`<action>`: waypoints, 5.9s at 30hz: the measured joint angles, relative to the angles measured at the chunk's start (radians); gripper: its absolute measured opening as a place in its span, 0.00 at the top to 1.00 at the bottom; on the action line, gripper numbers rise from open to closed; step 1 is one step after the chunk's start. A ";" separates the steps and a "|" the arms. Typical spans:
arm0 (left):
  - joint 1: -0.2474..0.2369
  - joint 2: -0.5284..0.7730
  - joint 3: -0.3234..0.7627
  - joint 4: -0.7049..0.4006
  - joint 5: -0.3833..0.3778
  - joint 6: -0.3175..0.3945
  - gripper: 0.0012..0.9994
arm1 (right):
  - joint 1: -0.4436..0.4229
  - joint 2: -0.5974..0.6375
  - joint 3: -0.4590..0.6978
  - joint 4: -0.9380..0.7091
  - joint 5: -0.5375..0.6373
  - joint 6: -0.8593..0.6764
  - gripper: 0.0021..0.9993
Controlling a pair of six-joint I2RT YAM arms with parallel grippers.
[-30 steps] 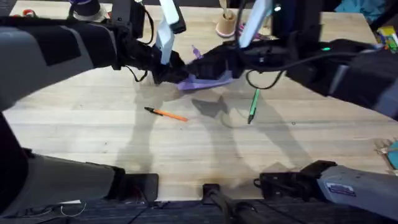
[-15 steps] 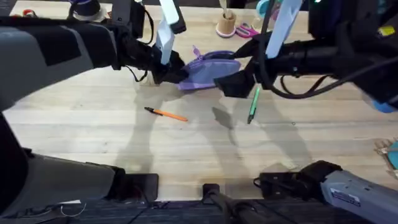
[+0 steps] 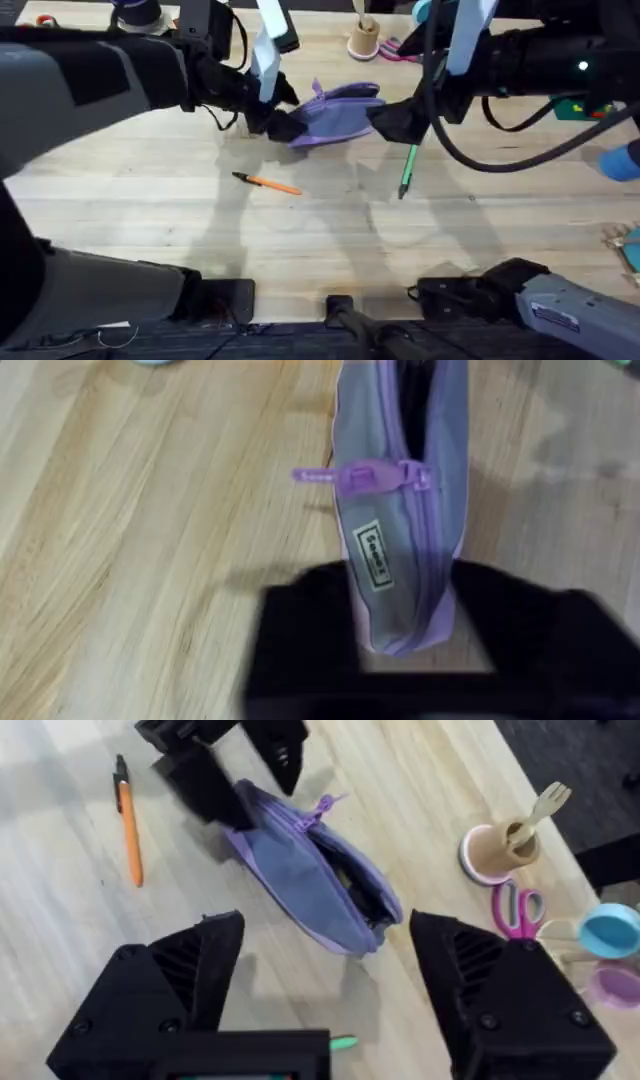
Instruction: Unzip the bag, pick up the pens from the table one at a time and place them inside, then zip the bag closed.
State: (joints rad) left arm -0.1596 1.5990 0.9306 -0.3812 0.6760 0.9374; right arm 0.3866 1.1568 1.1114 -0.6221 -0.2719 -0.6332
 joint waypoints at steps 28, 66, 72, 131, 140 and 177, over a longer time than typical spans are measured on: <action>0.076 -0.195 0.000 -0.088 0.015 -0.002 0.01 | 0.000 0.087 0.089 0.082 -0.104 -0.244 0.97; 0.148 -0.298 0.000 -0.222 0.039 -0.002 0.01 | 0.010 0.620 0.341 -0.102 -0.109 -0.532 0.97; 0.148 -0.298 0.000 -0.221 0.039 -0.002 0.01 | 0.010 0.661 0.341 -0.098 -0.109 -0.535 0.97; 0.148 -0.298 0.000 -0.222 0.035 -0.002 0.01 | 0.039 0.235 0.341 -0.338 0.171 -0.074 0.01; 0.148 -0.298 0.000 -0.221 0.035 -0.002 0.01 | -0.018 0.114 0.328 -0.350 0.370 0.251 0.00; 0.148 -0.298 0.000 -0.221 0.035 -0.002 0.01 | -0.119 0.107 0.031 -0.382 0.332 1.207 0.00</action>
State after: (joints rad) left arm -0.0116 1.3010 0.9310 -0.6022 0.7105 0.9356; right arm 0.2680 1.2634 1.1422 -1.0040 0.0599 0.5737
